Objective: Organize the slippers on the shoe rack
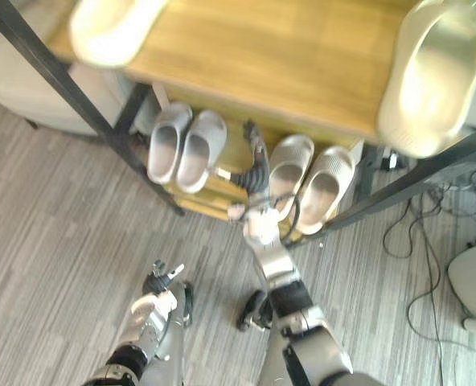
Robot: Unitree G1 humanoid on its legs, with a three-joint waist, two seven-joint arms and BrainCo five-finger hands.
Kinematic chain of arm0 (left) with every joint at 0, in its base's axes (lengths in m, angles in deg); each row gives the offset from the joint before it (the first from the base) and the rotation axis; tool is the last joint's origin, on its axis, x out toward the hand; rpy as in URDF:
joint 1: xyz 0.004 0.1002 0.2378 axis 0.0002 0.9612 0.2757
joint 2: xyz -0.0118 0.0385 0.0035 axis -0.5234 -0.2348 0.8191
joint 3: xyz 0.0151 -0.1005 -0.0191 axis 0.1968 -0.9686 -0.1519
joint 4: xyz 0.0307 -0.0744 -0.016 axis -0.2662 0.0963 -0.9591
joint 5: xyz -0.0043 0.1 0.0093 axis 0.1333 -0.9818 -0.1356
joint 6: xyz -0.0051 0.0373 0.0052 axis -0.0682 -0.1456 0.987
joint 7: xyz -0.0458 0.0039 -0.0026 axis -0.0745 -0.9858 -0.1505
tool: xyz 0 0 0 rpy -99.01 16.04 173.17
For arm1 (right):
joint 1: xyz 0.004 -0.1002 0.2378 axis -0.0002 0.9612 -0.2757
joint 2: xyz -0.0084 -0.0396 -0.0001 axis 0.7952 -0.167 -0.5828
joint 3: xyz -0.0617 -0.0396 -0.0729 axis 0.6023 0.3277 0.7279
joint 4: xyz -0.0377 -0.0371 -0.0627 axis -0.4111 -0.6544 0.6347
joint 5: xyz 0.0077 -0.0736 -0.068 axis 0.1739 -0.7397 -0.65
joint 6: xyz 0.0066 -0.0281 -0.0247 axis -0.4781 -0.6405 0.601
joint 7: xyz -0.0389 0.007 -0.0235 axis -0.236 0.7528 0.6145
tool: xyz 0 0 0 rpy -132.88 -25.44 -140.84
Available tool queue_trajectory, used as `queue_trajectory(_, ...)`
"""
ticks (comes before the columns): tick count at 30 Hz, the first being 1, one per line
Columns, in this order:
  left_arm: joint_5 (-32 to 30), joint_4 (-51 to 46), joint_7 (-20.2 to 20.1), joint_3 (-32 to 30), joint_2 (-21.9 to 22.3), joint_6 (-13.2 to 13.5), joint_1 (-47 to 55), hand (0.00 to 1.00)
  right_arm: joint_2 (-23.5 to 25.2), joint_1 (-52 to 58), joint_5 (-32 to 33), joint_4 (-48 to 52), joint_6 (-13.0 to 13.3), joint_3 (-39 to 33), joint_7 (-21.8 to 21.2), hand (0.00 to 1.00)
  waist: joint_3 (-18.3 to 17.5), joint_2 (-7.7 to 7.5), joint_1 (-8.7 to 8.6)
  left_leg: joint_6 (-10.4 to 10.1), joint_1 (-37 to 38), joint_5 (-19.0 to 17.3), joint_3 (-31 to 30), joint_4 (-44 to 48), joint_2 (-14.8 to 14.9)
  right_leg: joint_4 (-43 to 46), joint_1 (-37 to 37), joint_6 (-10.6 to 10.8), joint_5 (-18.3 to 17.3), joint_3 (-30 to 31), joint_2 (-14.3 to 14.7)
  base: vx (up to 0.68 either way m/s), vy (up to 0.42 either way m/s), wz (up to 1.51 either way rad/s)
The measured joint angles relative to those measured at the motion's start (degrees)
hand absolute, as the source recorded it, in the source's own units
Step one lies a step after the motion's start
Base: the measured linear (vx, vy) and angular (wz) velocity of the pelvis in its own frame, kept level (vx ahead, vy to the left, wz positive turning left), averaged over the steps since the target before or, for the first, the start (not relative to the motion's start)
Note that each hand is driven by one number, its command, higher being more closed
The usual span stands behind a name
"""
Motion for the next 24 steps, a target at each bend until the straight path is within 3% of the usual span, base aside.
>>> queue_trajectory(5,-4.0,1.8,-0.6,7.0,-2.5,0.0,3.4,0.00,-1.7,12.1,-2.7,-3.1,0.5,-0.2,-4.5,0.00,-3.8,-0.95,-2.06,0.6,11.8,5.9,2.5,-15.5,-2.7,-12.3,9.3,2.1,4.9,-0.3,0.9,0.12,0.069,0.05)
queue_trajectory(9,-7.3,2.4,-1.6,10.8,-5.2,0.0,3.9,0.00,-4.1,17.7,-2.5,-14.5,0.1,-3.7,-8.8,0.00,-4.1,-0.36,-3.39,1.2,21.1,11.2,3.9,-28.0,-4.4,-23.3,16.7,3.4,10.3,-0.3,2.9,0.09,0.063,-0.07)
queue_trajectory(13,-9.6,0.6,-2.2,12.3,-7.5,0.1,5.9,0.00,-5.3,22.7,-2.4,-21.9,0.1,-6.3,-11.1,0.00,-5.1,0.54,-4.95,1.6,27.4,14.1,4.6,-35.8,-5.1,-31.6,22.8,4.5,14.2,-0.6,4.9,0.07,0.074,-0.05)
queue_trajectory(17,-10.5,-16.0,-3.9,17.2,-10.8,1.0,14.3,0.00,-5.3,24.4,-2.4,-30.3,0.0,-10.2,-12.4,0.00,-5.7,1.72,-5.18,2.2,30.0,15.0,4.2,-38.4,-5.9,-36.3,26.4,5.4,16.6,-0.9,5.6,0.03,0.055,0.04)
queue_trajectory(18,-11.1,-16.9,-5.2,18.8,-11.0,3.3,15.5,0.00,-5.6,24.4,-2.4,-35.0,-0.4,-12.4,-12.4,0.00,-6.4,2.47,-5.12,2.5,31.1,15.2,3.8,-39.4,-6.4,-38.1,27.9,5.8,17.3,-1.2,5.7,0.00,0.046,0.12)
queue_trajectory(21,-12.1,-14.3,-5.2,18.9,-10.6,3.0,15.6,0.00,-5.5,24.7,-2.3,-39.2,-0.6,-12.7,-12.4,0.00,-6.8,3.21,-5.01,2.8,33.2,15.4,3.7,-40.6,-6.8,-40.9,30.7,6.1,18.7,-1.4,6.3,-0.02,0.036,0.06)
queue_trajectory(23,-12.1,-19.9,-4.9,20.1,-11.1,2.7,16.2,0.00,-4.9,25.7,-1.6,-40.6,-0.5,-13.7,-12.1,0.00,-6.9,3.15,-5.03,3.0,34.2,16.0,2.9,-41.4,-7.0,-41.9,32.1,6.1,19.0,-2.2,6.3,-0.03,0.009,0.19)
queue_trajectory(24,-10.8,-30.3,-5.1,21.4,-12.0,3.6,18.2,0.00,-4.7,25.4,-1.4,-42.1,-0.4,-15.5,-11.6,0.00,-7.0,3.09,-5.00,3.1,35.1,16.8,1.9,-43.0,-7.3,-42.6,33.2,6.3,19.3,-3.1,6.5,-0.02,-0.002,0.23)
